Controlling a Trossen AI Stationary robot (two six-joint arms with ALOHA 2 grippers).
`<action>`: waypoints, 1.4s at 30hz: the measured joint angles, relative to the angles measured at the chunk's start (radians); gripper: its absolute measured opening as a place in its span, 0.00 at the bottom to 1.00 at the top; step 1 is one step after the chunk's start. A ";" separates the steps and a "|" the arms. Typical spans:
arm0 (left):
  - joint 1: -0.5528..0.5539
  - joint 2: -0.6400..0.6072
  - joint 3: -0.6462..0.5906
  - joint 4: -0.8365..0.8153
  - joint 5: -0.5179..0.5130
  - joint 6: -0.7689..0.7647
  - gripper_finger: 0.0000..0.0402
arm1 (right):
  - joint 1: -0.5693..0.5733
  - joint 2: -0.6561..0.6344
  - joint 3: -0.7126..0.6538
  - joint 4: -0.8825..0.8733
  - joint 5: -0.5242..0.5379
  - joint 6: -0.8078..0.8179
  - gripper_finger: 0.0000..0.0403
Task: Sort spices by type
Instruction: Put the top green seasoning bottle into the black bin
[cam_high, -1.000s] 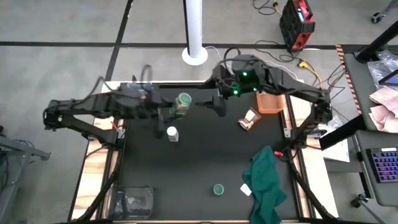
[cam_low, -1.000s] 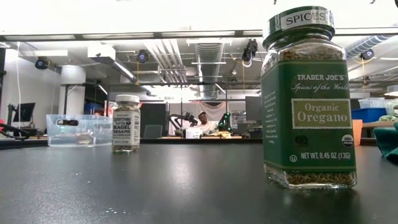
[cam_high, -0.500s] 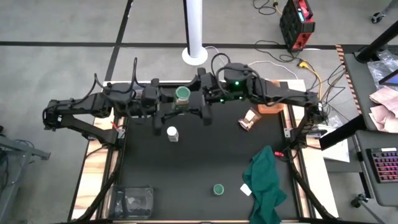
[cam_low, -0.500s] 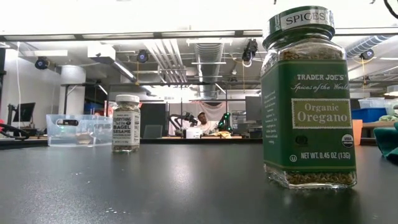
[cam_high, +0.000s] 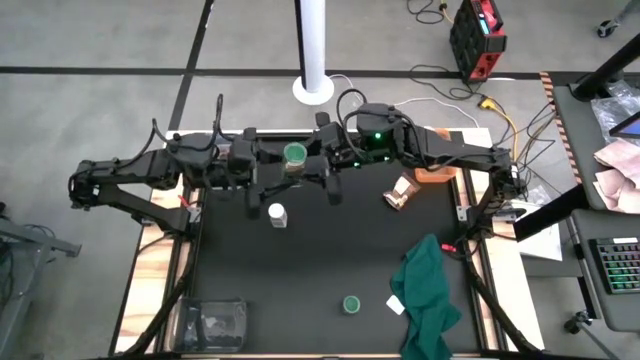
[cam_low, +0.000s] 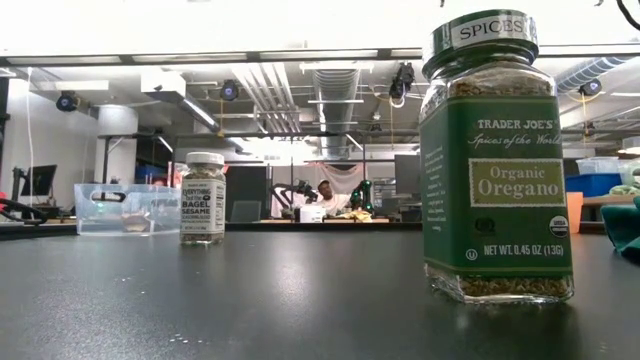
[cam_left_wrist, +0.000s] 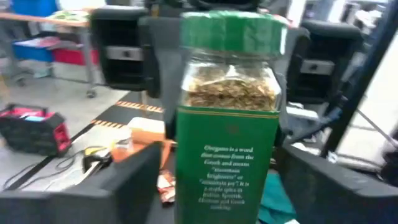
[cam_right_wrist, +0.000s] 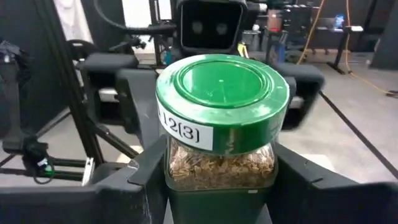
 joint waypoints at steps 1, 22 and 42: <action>0.000 -0.005 0.000 -0.010 -0.025 -0.013 0.80 | 0.000 -0.003 0.000 -0.018 0.007 -0.001 0.47; 0.009 0.076 0.000 0.140 -0.080 0.021 0.85 | 0.005 -0.006 0.033 -0.318 0.088 -0.009 0.47; 0.030 0.142 0.000 0.180 -0.009 -0.007 0.63 | 0.005 -0.005 0.033 -0.352 0.084 -0.028 0.47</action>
